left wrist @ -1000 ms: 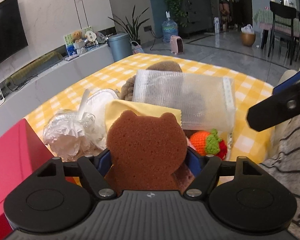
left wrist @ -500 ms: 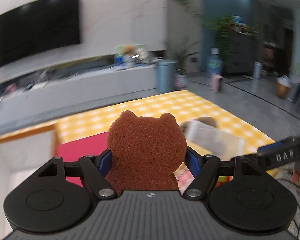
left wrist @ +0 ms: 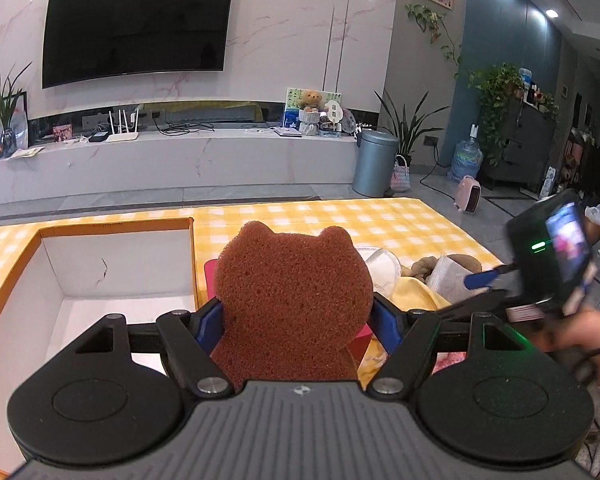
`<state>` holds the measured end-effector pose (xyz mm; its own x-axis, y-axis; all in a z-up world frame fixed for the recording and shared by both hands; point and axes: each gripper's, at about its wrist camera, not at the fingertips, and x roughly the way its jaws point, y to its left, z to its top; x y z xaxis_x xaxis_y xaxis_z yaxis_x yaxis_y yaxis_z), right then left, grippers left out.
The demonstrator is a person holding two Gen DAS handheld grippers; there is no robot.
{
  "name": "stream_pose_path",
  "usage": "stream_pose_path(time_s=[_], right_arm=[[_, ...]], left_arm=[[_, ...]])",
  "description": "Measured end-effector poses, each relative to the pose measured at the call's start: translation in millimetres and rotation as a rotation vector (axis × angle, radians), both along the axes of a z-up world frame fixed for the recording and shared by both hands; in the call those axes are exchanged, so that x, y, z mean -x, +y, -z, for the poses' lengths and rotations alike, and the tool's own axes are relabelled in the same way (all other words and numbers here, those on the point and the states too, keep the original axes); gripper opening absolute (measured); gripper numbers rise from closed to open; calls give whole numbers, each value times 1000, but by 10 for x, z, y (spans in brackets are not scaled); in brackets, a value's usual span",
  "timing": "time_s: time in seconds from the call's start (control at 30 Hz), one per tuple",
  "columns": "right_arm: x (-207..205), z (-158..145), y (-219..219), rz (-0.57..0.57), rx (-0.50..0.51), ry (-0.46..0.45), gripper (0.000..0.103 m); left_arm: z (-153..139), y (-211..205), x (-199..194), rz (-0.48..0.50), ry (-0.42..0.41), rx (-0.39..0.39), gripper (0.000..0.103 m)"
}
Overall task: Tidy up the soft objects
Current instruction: 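Grasp the yellow cloth with the right tool, then carry the sponge into the white box and open the left tool while the right tool drops the cloth there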
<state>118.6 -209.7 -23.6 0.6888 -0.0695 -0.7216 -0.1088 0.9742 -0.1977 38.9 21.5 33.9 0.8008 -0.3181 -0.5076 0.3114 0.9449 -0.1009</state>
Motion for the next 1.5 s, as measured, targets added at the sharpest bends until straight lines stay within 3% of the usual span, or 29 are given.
stream_pose_path(time_s=[0.2, 0.3, 0.33, 0.37, 0.4, 0.47, 0.63, 0.83, 0.93, 1.1, 1.33, 1.5], right_arm=[[-55, 223, 64, -14, 100, -5, 73], [-34, 218, 67, -17, 87, -23, 52], [-25, 215, 70, -19, 76, -22, 40], [-30, 218, 68, -19, 72, -18, 19], [-28, 217, 67, -13, 78, -19, 13], [-10, 202, 42, -1, 67, -22, 9], [132, 71, -108, 35, -76, -38, 4], [368, -131, -506, 94, -392, -100, 4], [433, -182, -639, 101, -490, -123, 4], [454, -220, -669, 109, -517, -145, 4], [565, -427, -499, 17, -496, -191, 4], [701, -822, -149, -119, -577, -234, 4]], left_arm=[[17, 11, 44, -4, -4, 12, 85], [6, 20, 51, -8, -3, 16, 85], [8, 20, 48, -5, -2, 13, 85], [7, 17, 54, -5, -3, 5, 85], [5, 12, 58, -7, -6, -1, 86], [1, -9, 70, -8, -8, -4, 86], [17, -32, 80, -15, -12, -13, 86], [-7, 73, 52, -64, 10, 67, 85], [-24, 149, 36, -75, 22, 117, 85], [-82, 192, 20, -73, 28, 119, 85], [-249, 377, 152, -96, -30, 110, 85], [-328, 623, 127, -221, -25, 96, 85]])
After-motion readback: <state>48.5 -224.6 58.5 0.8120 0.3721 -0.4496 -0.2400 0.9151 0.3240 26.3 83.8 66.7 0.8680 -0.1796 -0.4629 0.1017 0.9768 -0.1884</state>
